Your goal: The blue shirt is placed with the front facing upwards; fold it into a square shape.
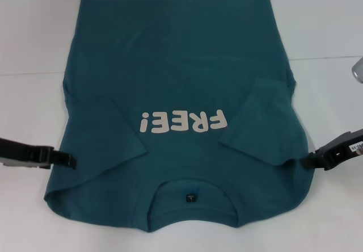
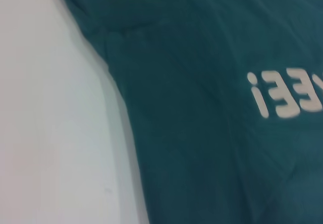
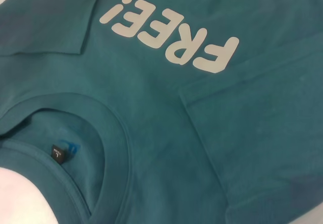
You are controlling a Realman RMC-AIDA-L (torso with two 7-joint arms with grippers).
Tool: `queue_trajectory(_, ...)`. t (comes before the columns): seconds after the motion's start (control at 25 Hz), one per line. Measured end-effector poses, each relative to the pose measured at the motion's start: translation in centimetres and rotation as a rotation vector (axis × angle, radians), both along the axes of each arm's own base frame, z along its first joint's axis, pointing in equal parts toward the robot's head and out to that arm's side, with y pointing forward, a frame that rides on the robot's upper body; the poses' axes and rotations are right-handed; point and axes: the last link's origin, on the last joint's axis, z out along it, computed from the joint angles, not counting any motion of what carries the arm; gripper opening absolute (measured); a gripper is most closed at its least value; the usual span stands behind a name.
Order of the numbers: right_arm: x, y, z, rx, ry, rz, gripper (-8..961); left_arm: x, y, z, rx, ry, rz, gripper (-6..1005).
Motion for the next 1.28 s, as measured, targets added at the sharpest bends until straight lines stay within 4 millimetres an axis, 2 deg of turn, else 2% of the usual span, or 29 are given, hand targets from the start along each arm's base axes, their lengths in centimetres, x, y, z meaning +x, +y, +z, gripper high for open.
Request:
queue_trajectory(0.04, 0.0, 0.0, 0.0, 0.0, 0.0, 0.0, 38, 0.0, 0.1, 0.2, 0.011, -0.007, 0.017, 395)
queue_trajectory(0.16, 0.0, 0.0, 0.0, 0.001, 0.001, 0.0, 38, -0.1, 0.4, 1.0, 0.04, -0.03, 0.061, 541)
queue_trajectory(0.44, -0.2, 0.2, -0.1, 0.004, -0.005, 0.008, 37, -0.9, 0.3, 0.9, 0.034, -0.085, 0.124, 864)
queue_trajectory(0.68, -0.4, 0.4, -0.2, 0.0, -0.008, 0.015, 38, -1.4, 0.1, 0.8, 0.017, -0.084, 0.143, 917)
queue_trajectory(1.04, -0.5, 0.8, -0.5, -0.003, -0.01, 0.018, 39, -2.6, -0.6, 0.7, -0.014, -0.085, 0.184, 916)
queue_trajectory(1.28, -0.7, 1.0, -0.5, -0.003, -0.011, 0.023, 37, -2.6, -0.7, 0.6, -0.022, -0.084, 0.187, 915)
